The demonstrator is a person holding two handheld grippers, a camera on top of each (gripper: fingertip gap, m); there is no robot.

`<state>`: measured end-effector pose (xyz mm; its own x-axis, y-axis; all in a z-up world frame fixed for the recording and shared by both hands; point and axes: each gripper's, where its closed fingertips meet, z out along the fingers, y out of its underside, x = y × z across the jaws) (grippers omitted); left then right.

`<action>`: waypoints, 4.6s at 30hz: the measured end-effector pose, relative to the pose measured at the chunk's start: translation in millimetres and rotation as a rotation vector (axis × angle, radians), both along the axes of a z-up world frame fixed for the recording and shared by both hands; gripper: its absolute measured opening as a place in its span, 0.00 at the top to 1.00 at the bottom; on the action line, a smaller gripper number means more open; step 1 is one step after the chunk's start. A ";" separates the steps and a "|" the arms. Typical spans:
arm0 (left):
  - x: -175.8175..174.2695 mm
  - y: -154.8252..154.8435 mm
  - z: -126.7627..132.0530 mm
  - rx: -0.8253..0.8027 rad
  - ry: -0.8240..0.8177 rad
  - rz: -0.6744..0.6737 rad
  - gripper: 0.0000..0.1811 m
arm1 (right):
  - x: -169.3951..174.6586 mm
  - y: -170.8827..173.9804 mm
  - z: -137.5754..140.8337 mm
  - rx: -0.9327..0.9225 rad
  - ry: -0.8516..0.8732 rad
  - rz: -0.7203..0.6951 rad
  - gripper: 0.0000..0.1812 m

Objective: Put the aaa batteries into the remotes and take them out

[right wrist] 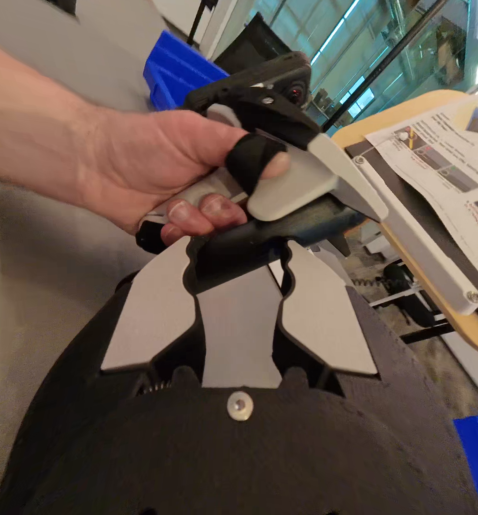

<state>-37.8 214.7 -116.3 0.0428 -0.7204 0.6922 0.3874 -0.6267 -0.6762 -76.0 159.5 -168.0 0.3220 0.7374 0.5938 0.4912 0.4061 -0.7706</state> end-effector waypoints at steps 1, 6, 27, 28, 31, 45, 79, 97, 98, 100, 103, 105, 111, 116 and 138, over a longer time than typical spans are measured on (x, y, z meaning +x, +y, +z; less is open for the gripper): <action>-1.4 1.9 -3.1 -0.006 0.007 0.005 0.71 | -1.5 1.3 -3.4 0.007 -0.009 -0.006 0.67; -8.1 10.8 -19.0 -0.041 0.009 0.047 0.72 | -7.1 5.8 -19.1 -0.009 -0.050 -0.036 0.66; -8.4 13.0 -23.4 -0.026 0.014 0.063 0.71 | -7.2 9.1 -25.8 -0.101 -0.094 -0.041 0.70; -8.3 13.3 -23.6 -0.029 0.012 0.064 0.71 | -6.9 8.5 -26.9 -0.106 -0.102 -0.042 0.72; -6.8 13.8 -24.5 -0.025 0.029 0.073 0.71 | -5.7 9.0 -27.2 -0.118 -0.099 -0.045 0.72; -17.3 23.6 -25.6 -0.082 -0.101 0.064 0.71 | -11.0 18.4 -25.8 -0.116 -0.015 -0.058 0.70; -19.9 23.4 -13.2 -0.003 -0.083 0.051 0.71 | -13.8 17.4 -20.8 -0.083 0.002 -0.039 0.68; -24.8 6.6 -22.9 0.036 0.026 0.030 0.71 | -15.6 14.1 -57.3 -0.499 0.015 -0.039 0.64; -27.6 3.5 -23.2 0.046 0.039 0.030 0.71 | -14.0 14.9 -55.8 -0.508 0.027 -0.028 0.67; -29.9 -5.3 -22.4 0.086 0.068 0.014 0.70 | -13.8 11.5 -54.9 -0.507 0.027 0.035 0.70; -25.6 -15.6 -25.3 0.167 0.138 -0.006 0.57 | -17.5 -0.1 -53.0 -0.549 0.033 0.154 0.72; -13.7 -31.3 -27.6 0.222 0.171 -0.072 0.60 | -21.0 -10.0 -53.1 -0.574 0.026 0.226 0.73; -20.9 -24.8 -34.1 0.162 0.184 -0.016 0.62 | -17.1 -4.7 -48.0 -0.497 0.036 0.179 0.76; -17.8 -23.2 -41.4 0.025 0.120 -0.091 0.63 | -19.8 -4.3 -30.9 -0.195 0.008 0.155 0.68; -14.4 -14.8 -45.0 -0.007 0.141 -0.108 0.65 | -28.5 -15.2 -32.4 -0.144 -0.144 0.194 0.83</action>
